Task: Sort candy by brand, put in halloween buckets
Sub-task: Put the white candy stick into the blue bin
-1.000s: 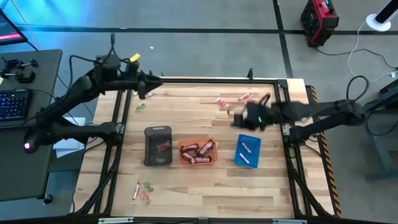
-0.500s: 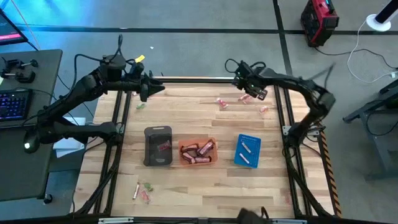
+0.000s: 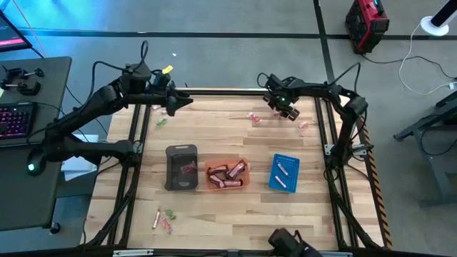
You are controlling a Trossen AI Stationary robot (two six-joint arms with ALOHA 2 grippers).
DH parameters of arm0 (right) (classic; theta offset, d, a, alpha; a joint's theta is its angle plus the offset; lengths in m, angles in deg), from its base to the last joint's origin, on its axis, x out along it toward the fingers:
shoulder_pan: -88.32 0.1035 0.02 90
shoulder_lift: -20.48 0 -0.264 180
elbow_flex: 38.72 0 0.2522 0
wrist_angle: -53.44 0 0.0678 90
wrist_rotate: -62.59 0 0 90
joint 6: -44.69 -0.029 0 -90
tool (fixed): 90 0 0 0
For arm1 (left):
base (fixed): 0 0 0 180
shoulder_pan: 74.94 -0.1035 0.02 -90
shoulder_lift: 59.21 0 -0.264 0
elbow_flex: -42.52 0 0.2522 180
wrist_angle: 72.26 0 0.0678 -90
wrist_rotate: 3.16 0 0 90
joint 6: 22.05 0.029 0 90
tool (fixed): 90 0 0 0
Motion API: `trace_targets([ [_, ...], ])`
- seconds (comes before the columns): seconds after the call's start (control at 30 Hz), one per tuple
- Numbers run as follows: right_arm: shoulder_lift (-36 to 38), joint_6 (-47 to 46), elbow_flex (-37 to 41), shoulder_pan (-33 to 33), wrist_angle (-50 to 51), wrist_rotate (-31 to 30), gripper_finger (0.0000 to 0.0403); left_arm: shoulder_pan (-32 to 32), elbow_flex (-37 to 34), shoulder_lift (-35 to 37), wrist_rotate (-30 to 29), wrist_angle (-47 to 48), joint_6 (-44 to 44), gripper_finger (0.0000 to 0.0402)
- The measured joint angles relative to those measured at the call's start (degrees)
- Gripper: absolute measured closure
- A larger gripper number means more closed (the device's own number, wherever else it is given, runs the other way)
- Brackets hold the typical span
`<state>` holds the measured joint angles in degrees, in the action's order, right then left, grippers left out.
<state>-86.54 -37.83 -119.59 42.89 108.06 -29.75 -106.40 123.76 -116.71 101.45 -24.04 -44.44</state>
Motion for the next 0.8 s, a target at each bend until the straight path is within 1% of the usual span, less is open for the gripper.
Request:
trace_targets([
  [0.17, -0.60, -1.49, 0.00, -1.12, -0.41, -0.18, 0.0205, 0.00, 0.00, -0.96, -0.02, 0.00, 0.00, 0.0202],
  [0.27, -0.60, -1.30, 0.00, -1.93, -0.40, -0.84, 0.0220, 0.00, 0.00, -1.64, -0.02, 0.02, 0.00, 0.0202],
  [0.33, -0.60, -1.14, 0.06, -2.33, -0.52, -0.92, 0.0245, 0.00, 0.00, -1.95, -0.02, 0.02, 0.02, 0.0202],
  [0.47, -0.58, -1.00, 1.07, -2.36, -1.65, -1.32, 0.0320, 0.00, 0.00, -2.32, -0.02, 0.02, 0.07, 0.0202],
  [0.57, -0.34, 1.89, 2.10, -1.78, -3.00, -1.64, 0.0375, 0.00, 0.00, -2.32, -0.02, 0.03, 0.05, 0.0202],
  [0.6, -0.34, 3.18, 2.14, -1.50, -3.10, -1.77, 0.0385, 0.00, 0.00, -2.32, -0.02, 0.03, 0.05, 0.0202],
  [0.67, -0.34, 5.32, 2.14, -0.92, -3.68, -2.00, 0.0387, 0.00, 0.00, -2.32, -0.02, 0.09, 0.07, 0.0202],
  [0.8, -0.22, 12.44, 1.25, 0.76, -4.61, 0.46, 0.0372, 0.00, 0.00, -2.30, -0.02, 0.07, 0.07, 0.0202],
])
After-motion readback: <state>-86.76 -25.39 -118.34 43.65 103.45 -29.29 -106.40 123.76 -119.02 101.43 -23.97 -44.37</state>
